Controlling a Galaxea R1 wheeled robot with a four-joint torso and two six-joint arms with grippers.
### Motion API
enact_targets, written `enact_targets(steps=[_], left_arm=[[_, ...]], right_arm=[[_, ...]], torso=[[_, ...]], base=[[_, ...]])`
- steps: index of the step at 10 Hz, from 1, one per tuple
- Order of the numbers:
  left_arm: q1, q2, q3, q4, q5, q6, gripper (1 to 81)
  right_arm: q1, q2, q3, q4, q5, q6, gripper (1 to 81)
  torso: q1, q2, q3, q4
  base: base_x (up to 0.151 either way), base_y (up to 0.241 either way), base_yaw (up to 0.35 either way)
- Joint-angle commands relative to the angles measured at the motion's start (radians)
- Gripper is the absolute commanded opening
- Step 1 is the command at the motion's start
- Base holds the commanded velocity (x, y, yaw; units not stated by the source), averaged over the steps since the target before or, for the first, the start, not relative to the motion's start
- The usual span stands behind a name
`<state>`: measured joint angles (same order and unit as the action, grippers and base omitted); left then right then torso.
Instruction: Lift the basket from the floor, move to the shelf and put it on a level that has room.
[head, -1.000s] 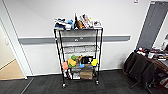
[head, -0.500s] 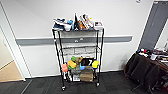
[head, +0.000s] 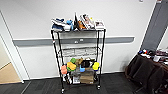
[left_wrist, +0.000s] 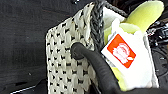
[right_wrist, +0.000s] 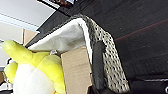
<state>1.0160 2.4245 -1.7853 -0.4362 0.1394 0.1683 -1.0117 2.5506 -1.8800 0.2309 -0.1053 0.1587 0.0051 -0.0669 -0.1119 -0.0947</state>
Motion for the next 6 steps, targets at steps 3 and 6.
enact_targets(steps=[3, 6], left_arm=[[-0.119, -0.027, 0.035, 0.007, 0.043, 0.019, 1.0], [-0.119, -0.025, 0.035, 0.007, 0.043, 0.019, 1.0]], right_arm=[[0.127, -0.031, 0.032, 0.004, -0.007, 0.01, 1.0], [0.126, -0.036, 0.036, 0.004, -0.004, 0.01, 1.0]], torso=[[0.0, 0.0, 0.0, 0.0], [0.0, 0.0, 0.0, 0.0]], base=[[0.132, 0.0, 0.0], [0.13, 0.0, 0.0]])
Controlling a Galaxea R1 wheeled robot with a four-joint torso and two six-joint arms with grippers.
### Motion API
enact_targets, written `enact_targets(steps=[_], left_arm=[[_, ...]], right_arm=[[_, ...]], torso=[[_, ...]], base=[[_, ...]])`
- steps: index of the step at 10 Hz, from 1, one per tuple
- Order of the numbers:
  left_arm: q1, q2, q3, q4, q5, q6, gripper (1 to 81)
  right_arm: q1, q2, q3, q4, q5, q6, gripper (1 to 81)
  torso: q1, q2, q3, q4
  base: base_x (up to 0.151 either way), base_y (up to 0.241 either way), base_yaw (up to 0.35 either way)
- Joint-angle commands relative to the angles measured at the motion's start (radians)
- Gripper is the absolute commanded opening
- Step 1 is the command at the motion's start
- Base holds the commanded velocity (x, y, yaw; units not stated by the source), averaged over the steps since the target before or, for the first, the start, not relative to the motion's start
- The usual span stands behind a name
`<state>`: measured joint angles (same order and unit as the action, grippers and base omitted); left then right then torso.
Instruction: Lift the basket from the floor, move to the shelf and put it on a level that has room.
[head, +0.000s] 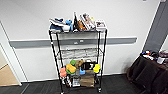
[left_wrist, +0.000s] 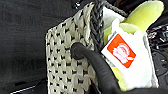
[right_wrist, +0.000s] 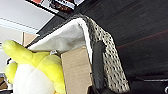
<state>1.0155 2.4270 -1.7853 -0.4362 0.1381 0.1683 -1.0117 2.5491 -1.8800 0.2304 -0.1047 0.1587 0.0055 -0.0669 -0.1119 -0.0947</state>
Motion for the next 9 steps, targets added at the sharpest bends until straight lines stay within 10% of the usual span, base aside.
enact_targets(steps=[1, 9], left_arm=[[-0.119, -0.028, 0.035, 0.007, 0.044, 0.019, 1.0], [-0.119, -0.026, 0.035, 0.007, 0.044, 0.019, 1.0]], right_arm=[[0.126, -0.034, 0.038, 0.003, -0.003, 0.01, 1.0], [0.124, -0.037, 0.039, 0.004, -0.003, 0.008, 1.0]], torso=[[0.0, 0.0, 0.0, 0.0], [0.0, 0.0, 0.0, 0.0]], base=[[0.127, 0.0, 0.0], [0.127, 0.0, 0.0]])
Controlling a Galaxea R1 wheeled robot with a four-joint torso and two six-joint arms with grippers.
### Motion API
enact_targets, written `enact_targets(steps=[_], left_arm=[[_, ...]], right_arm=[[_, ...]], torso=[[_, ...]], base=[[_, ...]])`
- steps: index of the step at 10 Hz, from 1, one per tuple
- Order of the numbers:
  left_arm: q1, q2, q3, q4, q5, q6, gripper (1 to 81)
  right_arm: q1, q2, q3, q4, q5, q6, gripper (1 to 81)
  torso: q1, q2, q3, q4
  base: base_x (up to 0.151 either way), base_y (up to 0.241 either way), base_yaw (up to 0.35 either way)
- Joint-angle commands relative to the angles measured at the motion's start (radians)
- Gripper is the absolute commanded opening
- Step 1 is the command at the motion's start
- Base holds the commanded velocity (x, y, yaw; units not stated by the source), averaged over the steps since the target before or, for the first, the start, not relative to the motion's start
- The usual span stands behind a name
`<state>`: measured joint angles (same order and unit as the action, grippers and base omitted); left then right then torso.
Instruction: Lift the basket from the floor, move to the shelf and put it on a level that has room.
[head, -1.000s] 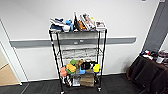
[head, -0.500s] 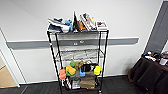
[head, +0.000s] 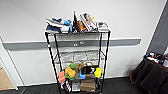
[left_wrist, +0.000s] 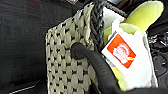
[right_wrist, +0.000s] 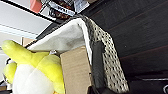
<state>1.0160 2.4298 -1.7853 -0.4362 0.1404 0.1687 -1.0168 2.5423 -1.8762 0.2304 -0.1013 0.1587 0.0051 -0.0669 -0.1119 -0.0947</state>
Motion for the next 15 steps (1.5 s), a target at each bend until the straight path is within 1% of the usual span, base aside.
enact_targets(steps=[1, 15], left_arm=[[-0.119, -0.029, 0.035, 0.007, 0.042, 0.02, 1.0], [-0.119, -0.027, 0.035, 0.007, 0.042, 0.02, 1.0]], right_arm=[[0.129, -0.029, 0.036, 0.004, -0.006, 0.007, 1.0], [0.129, -0.029, 0.052, 0.003, -0.005, 0.002, 1.0]], torso=[[0.0, 0.0, 0.0, 0.0], [0.0, 0.0, 0.0, 0.0]], base=[[0.132, 0.0, 0.0], [0.132, 0.0, 0.0]])
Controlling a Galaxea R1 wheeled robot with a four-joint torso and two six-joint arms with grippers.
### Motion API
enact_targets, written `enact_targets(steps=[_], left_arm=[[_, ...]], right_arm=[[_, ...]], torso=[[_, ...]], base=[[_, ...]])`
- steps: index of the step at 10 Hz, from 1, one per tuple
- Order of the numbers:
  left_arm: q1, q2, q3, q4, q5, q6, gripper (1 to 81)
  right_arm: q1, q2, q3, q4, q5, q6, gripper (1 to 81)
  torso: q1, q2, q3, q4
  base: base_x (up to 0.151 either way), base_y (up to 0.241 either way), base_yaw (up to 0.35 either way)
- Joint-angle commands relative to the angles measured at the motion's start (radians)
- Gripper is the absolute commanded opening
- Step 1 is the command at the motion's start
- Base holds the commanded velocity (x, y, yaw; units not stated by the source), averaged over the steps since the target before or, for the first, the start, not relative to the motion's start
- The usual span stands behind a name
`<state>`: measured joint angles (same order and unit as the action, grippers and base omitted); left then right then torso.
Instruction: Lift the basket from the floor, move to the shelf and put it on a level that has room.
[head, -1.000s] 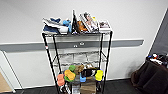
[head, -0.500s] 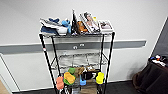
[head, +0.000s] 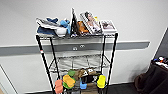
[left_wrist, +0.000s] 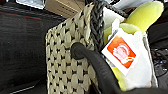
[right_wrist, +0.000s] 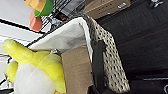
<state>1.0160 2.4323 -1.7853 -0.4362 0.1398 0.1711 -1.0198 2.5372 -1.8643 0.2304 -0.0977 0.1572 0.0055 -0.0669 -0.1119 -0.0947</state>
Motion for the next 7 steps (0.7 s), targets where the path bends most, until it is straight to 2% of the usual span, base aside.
enact_targets(steps=[1, 7], left_arm=[[-0.119, -0.028, 0.035, 0.007, 0.043, 0.016, 1.0], [-0.119, -0.027, 0.035, 0.007, 0.043, 0.018, 1.0]], right_arm=[[0.132, -0.024, 0.041, 0.003, -0.007, 0.004, 1.0], [0.126, -0.027, 0.034, 0.004, -0.004, 0.004, 1.0]], torso=[[0.0, 0.0, 0.0, 0.0], [0.0, 0.0, 0.0, 0.0]], base=[[0.132, 0.0, 0.0], [0.132, 0.0, 0.0]])
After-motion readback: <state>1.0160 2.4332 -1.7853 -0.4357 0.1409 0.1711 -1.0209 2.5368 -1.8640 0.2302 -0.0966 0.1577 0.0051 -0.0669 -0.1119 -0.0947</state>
